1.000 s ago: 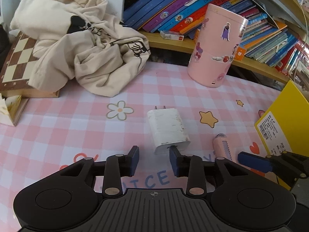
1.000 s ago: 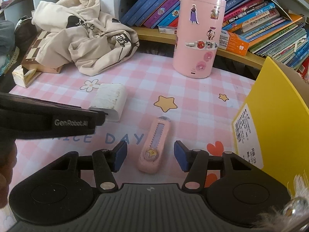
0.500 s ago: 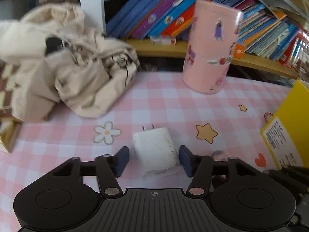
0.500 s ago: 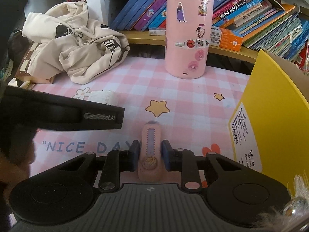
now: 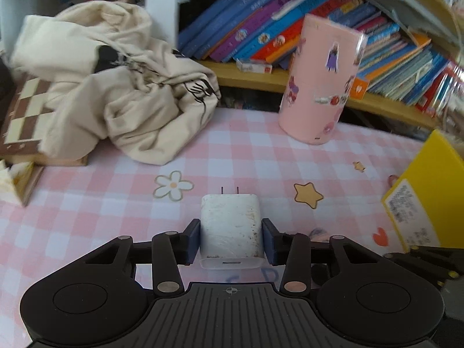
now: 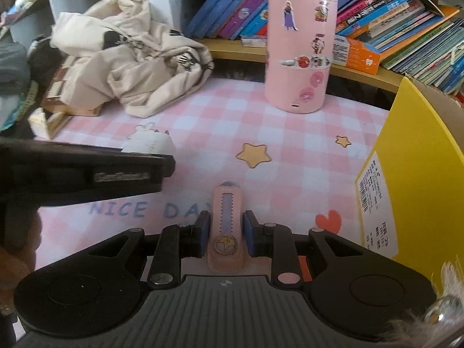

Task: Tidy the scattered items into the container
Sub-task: 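Carry the charger in the left gripper to the yellow box while the right carries the USB stick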

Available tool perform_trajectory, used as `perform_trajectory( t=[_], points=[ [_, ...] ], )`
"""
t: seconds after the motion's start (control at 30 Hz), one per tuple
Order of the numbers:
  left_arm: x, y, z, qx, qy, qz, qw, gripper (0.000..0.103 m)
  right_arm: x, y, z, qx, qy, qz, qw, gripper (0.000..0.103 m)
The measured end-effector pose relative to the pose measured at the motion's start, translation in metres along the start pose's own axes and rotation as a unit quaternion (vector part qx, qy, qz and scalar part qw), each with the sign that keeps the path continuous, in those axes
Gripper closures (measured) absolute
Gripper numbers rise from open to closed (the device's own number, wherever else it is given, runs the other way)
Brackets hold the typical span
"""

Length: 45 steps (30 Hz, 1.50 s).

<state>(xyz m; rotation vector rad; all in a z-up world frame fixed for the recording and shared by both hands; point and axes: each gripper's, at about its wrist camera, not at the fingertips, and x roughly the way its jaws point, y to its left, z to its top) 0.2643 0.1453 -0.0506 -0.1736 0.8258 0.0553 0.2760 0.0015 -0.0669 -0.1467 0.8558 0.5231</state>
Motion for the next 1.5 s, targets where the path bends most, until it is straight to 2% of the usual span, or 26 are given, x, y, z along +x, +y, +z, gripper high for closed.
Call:
perform_trajectory(
  t=[0.4, 0.77, 1.13, 1.5],
  points=[
    [-0.083, 0.028, -0.047, -0.09, -0.005, -0.034, 0.9953, 0.061, -0.05, 0.02, -0.023, -0.021, 0.013, 0.05, 0.998, 0.08],
    [-0.142, 0.034, -0.094, -0.112, -0.001, -0.061, 0.9918, 0.061, -0.102, 0.023, -0.065, -0.038, 0.023, 0.055, 0.997, 0.08],
    [-0.182, 0.025, -0.121, -0.103, -0.014, -0.097, 0.9898, 0.061, -0.152, 0.026, -0.1, -0.019, 0.003, 0.033, 0.999, 0.08],
    [-0.202, 0.008, -0.143, -0.08, -0.006, -0.129, 0.9884, 0.061, -0.187, 0.024, -0.134, 0.01, -0.011, 0.007, 1.0, 0.08]
  ],
)
